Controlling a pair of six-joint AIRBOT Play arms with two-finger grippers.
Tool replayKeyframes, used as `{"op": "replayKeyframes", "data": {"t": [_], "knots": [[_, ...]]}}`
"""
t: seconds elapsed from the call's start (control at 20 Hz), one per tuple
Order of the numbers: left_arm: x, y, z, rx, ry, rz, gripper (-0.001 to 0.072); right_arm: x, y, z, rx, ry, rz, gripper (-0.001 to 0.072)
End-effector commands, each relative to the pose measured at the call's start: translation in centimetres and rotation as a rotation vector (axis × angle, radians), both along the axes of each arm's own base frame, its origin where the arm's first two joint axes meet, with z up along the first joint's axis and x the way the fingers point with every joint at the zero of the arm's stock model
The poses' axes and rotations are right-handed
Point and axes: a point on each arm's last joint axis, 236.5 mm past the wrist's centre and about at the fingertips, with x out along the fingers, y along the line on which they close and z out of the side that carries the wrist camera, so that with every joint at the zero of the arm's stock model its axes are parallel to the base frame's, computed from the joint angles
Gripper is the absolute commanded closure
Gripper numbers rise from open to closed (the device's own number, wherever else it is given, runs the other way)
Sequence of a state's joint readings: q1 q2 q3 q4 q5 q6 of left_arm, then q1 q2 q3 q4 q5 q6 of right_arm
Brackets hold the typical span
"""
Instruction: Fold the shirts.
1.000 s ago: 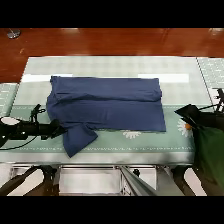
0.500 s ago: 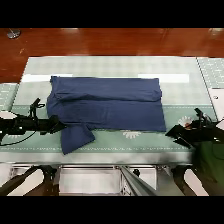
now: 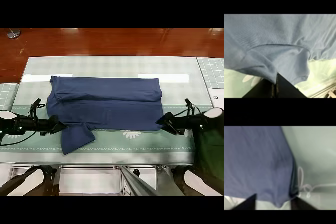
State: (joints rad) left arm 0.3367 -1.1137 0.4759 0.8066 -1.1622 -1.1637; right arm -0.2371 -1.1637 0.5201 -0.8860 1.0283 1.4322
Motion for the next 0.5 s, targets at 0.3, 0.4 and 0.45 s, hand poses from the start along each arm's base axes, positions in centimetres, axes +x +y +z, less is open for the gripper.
{"op": "replayKeyframes", "data": {"t": [0.3, 0.4, 0.45], "knots": [[3.5, 1.3, 3.9, 0.008, -0.1, -0.025, 0.0687, 5.2, 0.9, 4.9, 0.016, -0.112, 0.18, 0.0689], [5.7, 2.3, 5.3, 0.032, -0.136, 0.025, 0.0688, 6.7, 0.2, 6.1, -0.007, -0.155, 0.179, 0.069], [6.6, 2.5, 5.6, 0.037, -0.147, 0.03, 0.0688, 7.4, 0.1, 6.6, -0.016, -0.175, 0.177, 0.069]]}}
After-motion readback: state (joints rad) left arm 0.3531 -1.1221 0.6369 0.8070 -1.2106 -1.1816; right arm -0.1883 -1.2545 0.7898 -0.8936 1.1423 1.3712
